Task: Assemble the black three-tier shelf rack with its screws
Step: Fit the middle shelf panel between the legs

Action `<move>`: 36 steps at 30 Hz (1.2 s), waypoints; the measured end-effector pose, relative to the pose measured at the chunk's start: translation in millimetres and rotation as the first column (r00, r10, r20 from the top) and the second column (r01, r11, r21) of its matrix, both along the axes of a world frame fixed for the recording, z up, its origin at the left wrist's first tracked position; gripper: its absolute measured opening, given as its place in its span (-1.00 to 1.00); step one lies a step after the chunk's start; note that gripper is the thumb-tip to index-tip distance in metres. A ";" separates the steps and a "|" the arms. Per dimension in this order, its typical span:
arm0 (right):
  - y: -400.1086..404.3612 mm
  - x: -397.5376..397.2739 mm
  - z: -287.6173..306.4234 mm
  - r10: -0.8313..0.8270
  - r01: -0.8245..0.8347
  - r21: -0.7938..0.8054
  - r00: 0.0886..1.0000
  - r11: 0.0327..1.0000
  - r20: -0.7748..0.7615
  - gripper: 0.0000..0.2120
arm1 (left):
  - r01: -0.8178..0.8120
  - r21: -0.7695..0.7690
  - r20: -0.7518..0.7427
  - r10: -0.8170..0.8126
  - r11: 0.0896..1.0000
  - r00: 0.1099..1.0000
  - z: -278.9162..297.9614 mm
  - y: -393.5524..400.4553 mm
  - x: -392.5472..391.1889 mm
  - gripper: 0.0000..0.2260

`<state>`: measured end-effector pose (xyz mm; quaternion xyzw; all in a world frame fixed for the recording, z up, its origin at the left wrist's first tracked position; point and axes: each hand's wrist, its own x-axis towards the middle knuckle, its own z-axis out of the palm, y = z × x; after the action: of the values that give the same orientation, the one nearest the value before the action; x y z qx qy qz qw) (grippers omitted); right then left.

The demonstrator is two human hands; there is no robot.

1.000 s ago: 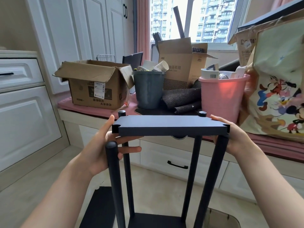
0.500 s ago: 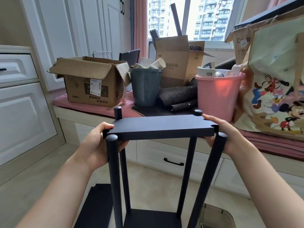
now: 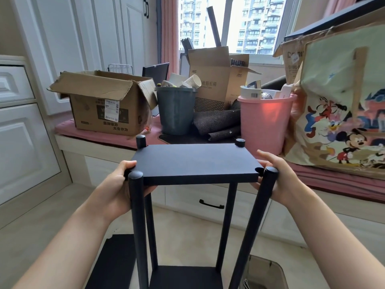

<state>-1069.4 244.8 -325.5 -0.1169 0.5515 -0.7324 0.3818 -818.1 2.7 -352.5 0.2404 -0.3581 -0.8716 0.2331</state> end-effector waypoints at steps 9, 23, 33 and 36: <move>-3.4 5.0 -1.0 -0.041 0.041 -0.009 0.999 0.999 0.020 -0.72 | 0.062 -0.078 -0.006 -0.062 0.995 0.998 0.2 8.9 0.0 -0.66; 2.2 -16.7 -11.1 0.177 -0.177 -0.046 0.984 0.983 0.002 -0.72 | 0.164 -0.185 0.059 -0.155 0.969 0.986 -10.9 -1.5 8.5 -0.61; 3.5 -26.5 -14.4 0.150 -0.150 -0.009 0.987 0.989 -0.056 -0.68 | 0.241 -0.376 0.174 -0.187 0.895 0.967 -7.0 4.8 10.1 -0.64; 7.6 -30.4 -14.1 0.164 -0.165 -0.001 0.985 0.986 -0.051 -0.71 | 0.283 -0.404 0.197 -0.219 0.870 0.956 -6.2 6.4 10.1 -0.72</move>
<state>-1099.8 252.4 -339.6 -0.1815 0.5476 -0.6966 0.4266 -808.0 9.0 -358.6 0.1974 -0.5845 -0.7749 0.1379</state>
